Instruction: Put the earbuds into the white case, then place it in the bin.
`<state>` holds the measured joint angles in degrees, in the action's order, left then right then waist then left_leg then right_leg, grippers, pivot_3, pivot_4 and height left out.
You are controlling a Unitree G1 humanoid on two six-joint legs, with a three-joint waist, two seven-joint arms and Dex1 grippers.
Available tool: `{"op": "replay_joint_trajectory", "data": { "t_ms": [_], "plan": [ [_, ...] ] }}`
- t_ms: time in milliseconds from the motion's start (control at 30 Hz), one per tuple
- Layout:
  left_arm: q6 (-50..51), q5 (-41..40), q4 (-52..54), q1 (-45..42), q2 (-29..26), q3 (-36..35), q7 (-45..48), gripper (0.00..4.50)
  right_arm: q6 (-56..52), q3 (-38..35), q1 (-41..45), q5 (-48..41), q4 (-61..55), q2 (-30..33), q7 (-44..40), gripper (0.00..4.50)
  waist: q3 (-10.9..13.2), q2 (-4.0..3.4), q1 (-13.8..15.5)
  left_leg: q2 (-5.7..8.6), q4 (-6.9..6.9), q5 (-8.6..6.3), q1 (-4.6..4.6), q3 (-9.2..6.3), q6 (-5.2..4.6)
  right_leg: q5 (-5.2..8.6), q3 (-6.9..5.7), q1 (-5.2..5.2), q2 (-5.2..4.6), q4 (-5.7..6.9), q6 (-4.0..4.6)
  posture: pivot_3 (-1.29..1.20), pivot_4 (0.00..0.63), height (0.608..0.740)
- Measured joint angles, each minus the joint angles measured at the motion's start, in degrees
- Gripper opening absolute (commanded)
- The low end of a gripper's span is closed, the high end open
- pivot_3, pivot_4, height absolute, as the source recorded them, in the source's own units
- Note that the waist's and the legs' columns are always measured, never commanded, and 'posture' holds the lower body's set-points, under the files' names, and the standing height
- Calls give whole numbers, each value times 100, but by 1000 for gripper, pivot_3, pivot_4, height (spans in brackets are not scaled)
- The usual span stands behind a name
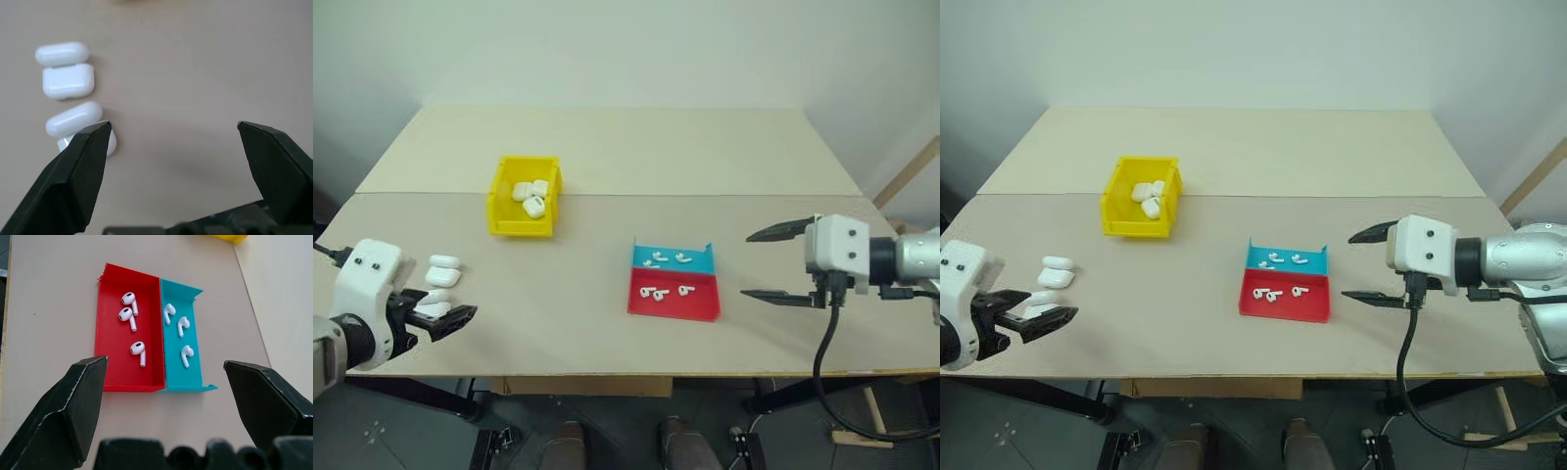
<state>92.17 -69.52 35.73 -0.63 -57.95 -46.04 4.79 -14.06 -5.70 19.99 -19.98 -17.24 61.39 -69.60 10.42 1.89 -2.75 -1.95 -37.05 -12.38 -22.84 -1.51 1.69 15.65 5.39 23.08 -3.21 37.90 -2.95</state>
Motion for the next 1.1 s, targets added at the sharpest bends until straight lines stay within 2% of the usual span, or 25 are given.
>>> {"op": "replay_joint_trajectory", "data": {
  "t_ms": [233,333,467,633,767,1100],
  "plan": [
    [12,-1653,-1435,135,-1160,304,-1556,4500,-94,201,-21,185,-9,-25,98,4422,0,0,19,5,-1,0,3,2,0,0,1,2,-6,6,2,0,150,740],
    [-1,-2031,-1937,148,-1655,613,-1944,4500,-271,219,-119,182,-109,-24,163,4422,0,-1,26,6,1,0,1,3,0,1,0,5,-6,7,4,0,150,740],
    [-257,-2533,-2482,140,-2001,1211,-2434,4500,-439,220,-343,186,-290,-21,256,4422,0,0,32,7,3,0,-1,4,1,2,0,8,-8,6,4,0,150,740],
    [-821,-2975,-2861,-223,-2159,2202,-3038,4500,-655,209,-570,191,-523,-10,425,4422,0,0,45,9,2,1,-1,5,3,1,0,6,-9,8,5,0,150,740],
    [-1018,-3000,-3115,-749,-2197,2903,-3290,4500,-793,174,-680,179,-657,3,509,4422,0,0,51,10,3,1,-3,6,3,2,-1,7,-8,4,4,0,150,740],
    [-958,-2638,-3685,-1692,-1898,3799,-3329,4500,-954,160,-744,185,-702,15,610,4422,0,1,53,10,2,2,-6,6,4,2,-2,8,-7,4,4,0,150,740]
  ]
}}
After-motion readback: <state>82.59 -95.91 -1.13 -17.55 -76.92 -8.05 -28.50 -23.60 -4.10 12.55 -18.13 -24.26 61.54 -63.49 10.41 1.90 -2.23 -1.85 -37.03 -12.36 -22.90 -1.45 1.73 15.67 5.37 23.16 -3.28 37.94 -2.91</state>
